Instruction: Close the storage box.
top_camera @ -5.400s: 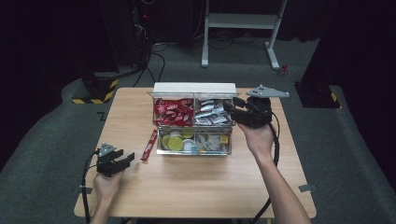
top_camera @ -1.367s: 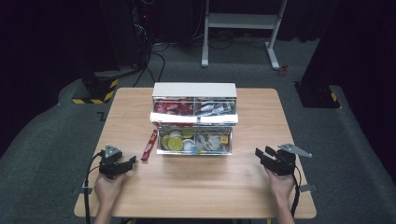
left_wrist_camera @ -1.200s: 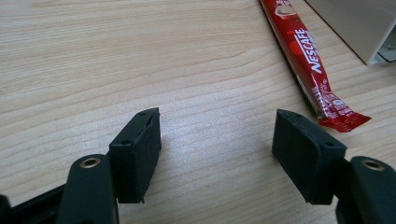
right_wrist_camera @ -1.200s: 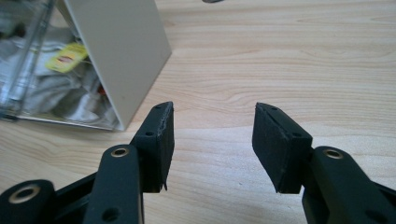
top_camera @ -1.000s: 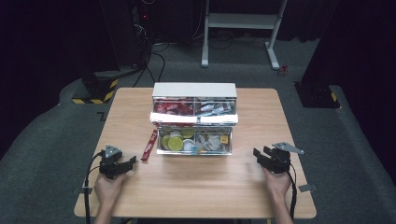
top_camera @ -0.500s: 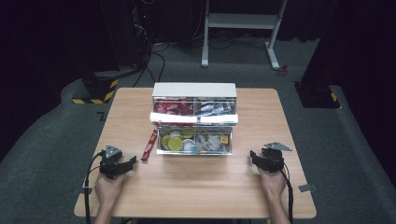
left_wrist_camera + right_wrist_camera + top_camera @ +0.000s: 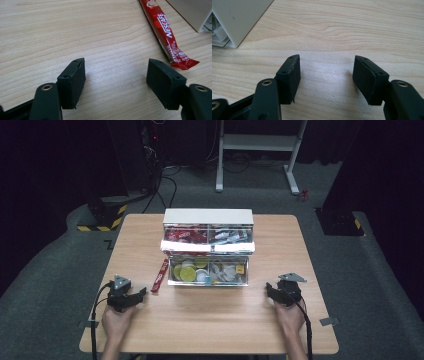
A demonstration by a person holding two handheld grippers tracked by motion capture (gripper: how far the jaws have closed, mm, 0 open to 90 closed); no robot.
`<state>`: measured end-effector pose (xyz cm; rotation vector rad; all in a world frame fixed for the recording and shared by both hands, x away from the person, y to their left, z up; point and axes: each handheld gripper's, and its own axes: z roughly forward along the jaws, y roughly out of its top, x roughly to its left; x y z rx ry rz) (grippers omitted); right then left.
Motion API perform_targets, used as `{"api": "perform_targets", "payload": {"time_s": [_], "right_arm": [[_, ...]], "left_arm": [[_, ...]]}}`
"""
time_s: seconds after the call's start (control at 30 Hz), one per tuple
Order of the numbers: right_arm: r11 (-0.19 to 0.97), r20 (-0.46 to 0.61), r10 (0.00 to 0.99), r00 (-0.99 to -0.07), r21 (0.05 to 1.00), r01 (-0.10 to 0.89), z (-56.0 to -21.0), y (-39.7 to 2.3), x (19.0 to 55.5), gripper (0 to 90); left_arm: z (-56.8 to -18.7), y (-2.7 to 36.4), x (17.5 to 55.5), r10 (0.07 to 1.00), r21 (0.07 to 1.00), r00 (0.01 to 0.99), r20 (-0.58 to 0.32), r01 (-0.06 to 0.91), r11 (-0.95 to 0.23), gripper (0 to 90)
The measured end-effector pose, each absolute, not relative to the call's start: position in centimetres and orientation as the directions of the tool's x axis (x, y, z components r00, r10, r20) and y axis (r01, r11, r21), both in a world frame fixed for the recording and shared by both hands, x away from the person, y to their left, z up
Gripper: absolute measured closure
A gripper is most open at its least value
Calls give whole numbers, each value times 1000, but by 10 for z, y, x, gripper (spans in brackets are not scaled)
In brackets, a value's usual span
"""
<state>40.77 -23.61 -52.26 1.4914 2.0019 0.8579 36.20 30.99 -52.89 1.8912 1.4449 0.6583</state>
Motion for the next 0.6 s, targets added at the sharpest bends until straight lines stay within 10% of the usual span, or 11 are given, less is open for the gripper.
{"api": "perform_targets", "payload": {"time_s": [0.6], "right_arm": [[204,-17,960,-281,730,652,-523,-235,407,345]], "left_arm": [[-529,310,362,963,754,268,-1,633,-176,314]]}}
